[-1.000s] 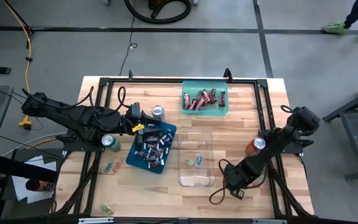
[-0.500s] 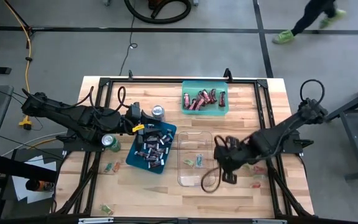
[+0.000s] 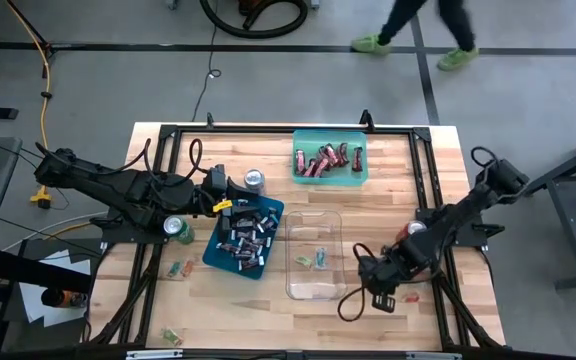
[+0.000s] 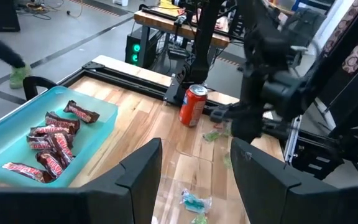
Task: Sort candy
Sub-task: Put the green candy into the transparent bin
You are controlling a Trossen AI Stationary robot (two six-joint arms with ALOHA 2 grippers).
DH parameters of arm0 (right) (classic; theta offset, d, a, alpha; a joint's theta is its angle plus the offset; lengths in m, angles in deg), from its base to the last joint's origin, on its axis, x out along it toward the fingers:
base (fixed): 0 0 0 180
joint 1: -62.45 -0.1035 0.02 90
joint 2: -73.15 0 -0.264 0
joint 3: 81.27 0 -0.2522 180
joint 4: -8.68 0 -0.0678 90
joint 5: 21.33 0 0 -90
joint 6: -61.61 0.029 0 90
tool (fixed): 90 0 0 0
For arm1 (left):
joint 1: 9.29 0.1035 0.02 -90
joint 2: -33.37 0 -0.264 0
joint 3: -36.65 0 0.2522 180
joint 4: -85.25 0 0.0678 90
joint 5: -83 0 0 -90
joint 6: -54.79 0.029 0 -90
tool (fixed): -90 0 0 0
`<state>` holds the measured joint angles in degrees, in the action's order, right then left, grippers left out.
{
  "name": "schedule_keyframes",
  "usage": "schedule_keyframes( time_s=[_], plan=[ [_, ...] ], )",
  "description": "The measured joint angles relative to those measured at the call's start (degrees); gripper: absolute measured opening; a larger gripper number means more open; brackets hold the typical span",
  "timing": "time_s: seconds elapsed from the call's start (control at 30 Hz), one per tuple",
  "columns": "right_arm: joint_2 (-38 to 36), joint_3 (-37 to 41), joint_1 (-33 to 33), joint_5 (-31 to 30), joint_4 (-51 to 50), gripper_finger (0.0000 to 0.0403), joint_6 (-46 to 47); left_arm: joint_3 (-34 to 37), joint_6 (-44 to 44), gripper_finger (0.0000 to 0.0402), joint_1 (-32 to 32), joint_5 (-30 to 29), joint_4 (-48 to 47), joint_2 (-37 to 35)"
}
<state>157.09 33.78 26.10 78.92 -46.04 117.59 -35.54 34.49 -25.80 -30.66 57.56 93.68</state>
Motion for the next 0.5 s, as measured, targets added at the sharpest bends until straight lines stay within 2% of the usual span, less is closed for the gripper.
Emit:
schedule_keyframes(
  time_s=[0.13, 0.2, 0.37, 0.5],
  plan=[
    [0.0, 5.92, -0.14, 3.06, 7.14, 0.0005, 7.55, 0.0, 0.0, 0.0177, 0.0, -0.02, 0.0, 0.0],
    [0.0, 7.47, -0.14, 3.86, 8.78, 0.0013, 8.48, 0.0, -0.01, 0.0177, 0.0, -0.07, 0.0, 0.0],
    [0.0, 6.4, 0.18, 4.85, 9.58, 0.0022, 3.44, 0.0, -0.06, 0.0177, 0.0, -1.38, 0.04, 0.0],
    [-1.81, -0.19, 2.07, 5.37, 6.41, 0.0004, -4.92, 0.0, -0.05, 0.0177, 0.0, -1.51, 0.09, 0.0]
  ],
)
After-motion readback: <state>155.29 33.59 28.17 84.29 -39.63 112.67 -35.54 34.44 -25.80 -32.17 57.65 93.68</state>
